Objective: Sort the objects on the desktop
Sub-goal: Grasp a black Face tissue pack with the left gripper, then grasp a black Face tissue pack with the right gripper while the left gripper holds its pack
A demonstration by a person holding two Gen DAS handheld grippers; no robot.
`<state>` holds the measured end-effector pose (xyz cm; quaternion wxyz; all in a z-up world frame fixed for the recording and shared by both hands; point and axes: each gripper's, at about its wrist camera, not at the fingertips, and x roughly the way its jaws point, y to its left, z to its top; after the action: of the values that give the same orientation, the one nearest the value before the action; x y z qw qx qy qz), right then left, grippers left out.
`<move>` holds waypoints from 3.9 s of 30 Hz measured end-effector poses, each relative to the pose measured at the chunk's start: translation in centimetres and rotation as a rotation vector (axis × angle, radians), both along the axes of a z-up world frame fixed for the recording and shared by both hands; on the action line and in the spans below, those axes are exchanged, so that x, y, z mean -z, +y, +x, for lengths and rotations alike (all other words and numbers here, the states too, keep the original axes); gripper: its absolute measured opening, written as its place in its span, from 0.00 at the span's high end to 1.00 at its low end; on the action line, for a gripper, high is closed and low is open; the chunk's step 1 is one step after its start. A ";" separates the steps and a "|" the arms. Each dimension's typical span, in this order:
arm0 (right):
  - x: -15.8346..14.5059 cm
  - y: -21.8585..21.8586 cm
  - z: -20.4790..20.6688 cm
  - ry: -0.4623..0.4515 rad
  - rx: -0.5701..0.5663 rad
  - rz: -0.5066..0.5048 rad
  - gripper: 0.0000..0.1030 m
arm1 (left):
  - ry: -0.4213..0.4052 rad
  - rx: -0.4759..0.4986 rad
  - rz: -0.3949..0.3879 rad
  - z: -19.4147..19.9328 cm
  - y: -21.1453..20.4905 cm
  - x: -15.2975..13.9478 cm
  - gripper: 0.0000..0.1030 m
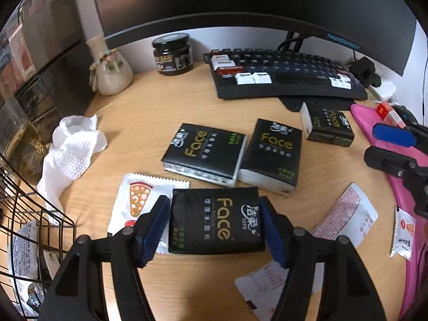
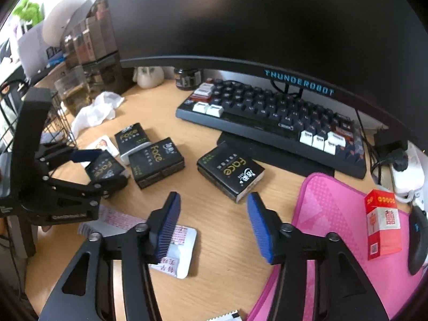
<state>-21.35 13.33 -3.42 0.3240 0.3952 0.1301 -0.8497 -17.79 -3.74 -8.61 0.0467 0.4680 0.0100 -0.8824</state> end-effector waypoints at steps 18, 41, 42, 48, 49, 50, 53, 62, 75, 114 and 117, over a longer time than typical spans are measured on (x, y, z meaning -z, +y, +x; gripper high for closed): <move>1.0 -4.9 -5.5 0.068 0.074 0.054 0.49 | -0.011 0.057 0.044 0.9 0.8 0.5 0.34; 3.5 -2.0 -2.5 0.014 0.152 0.105 0.32 | -0.009 0.049 0.050 0.8 0.3 0.5 0.34; 3.6 -1.7 -2.7 0.001 0.169 0.100 0.30 | -0.009 0.049 0.049 0.8 0.3 0.5 0.34; 3.9 -1.0 -3.2 -0.033 0.218 0.082 0.26 | -0.009 0.049 0.048 0.8 0.3 0.4 0.34; 3.9 -1.0 -3.1 -0.034 0.219 0.083 0.26 | -0.009 0.050 0.048 0.8 0.3 0.4 0.33; 3.9 -0.9 -3.1 -0.035 0.223 0.085 0.26 | -0.009 0.049 0.049 0.8 0.3 0.5 0.34; 3.1 -0.7 -2.6 0.003 0.230 0.078 0.26 | -0.009 0.049 0.048 0.8 0.4 0.5 0.34; 3.1 0.3 -1.7 -0.030 0.238 0.057 0.26 | -0.009 0.049 0.044 0.9 0.4 0.7 0.33; 4.5 -0.4 -1.4 -0.043 0.229 0.101 0.16 | -0.010 0.054 0.042 0.8 0.6 0.6 0.33; 2.6 -2.7 -0.3 -0.024 0.210 0.053 0.40 | 0.021 0.081 0.063 1.3 1.1 -0.5 0.34; 1.2 -2.5 0.5 0.000 0.200 0.033 0.40 | 0.051 0.087 0.050 1.9 1.5 -1.8 0.34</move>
<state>-20.85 10.81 -4.67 0.2310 0.4115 0.1037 -0.8755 -15.86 -2.21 -6.85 -0.0035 0.4466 0.0127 -0.8947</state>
